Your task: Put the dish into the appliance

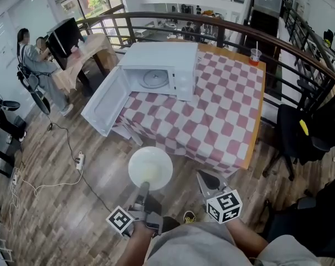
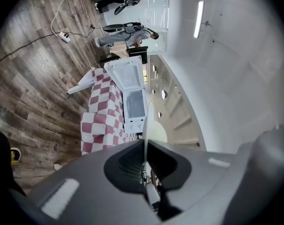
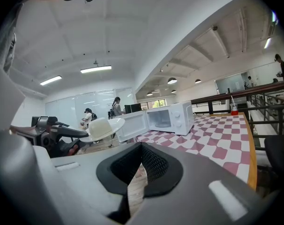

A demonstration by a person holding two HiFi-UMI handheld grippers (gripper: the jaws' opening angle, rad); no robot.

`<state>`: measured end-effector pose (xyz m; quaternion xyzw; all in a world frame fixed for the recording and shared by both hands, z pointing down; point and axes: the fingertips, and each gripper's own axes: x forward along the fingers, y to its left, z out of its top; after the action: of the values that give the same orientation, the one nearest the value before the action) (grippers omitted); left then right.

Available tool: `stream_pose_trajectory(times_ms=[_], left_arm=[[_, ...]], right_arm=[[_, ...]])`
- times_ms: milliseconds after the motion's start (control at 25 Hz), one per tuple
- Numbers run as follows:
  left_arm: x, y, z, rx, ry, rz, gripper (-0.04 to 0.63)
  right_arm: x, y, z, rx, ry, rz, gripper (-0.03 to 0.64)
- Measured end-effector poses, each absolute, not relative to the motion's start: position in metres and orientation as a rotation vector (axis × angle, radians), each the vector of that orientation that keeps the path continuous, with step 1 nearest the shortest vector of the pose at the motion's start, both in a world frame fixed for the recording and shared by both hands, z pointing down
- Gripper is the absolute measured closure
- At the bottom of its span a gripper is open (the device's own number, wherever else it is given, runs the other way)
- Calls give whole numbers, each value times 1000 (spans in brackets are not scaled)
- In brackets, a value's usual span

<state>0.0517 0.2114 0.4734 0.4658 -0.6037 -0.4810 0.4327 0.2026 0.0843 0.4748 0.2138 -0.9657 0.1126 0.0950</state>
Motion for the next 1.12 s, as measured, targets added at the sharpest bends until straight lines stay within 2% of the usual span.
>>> stream_pose_trajectory(times_ms=[560, 1120], left_arm=[[42, 213, 478, 1133, -1532, -1220, 580], [4, 182, 484, 1127, -1514, -1230, 580]], right_arm=[[189, 82, 482, 603, -2871, 340, 618], [152, 58, 493, 592, -2840, 322, 618]])
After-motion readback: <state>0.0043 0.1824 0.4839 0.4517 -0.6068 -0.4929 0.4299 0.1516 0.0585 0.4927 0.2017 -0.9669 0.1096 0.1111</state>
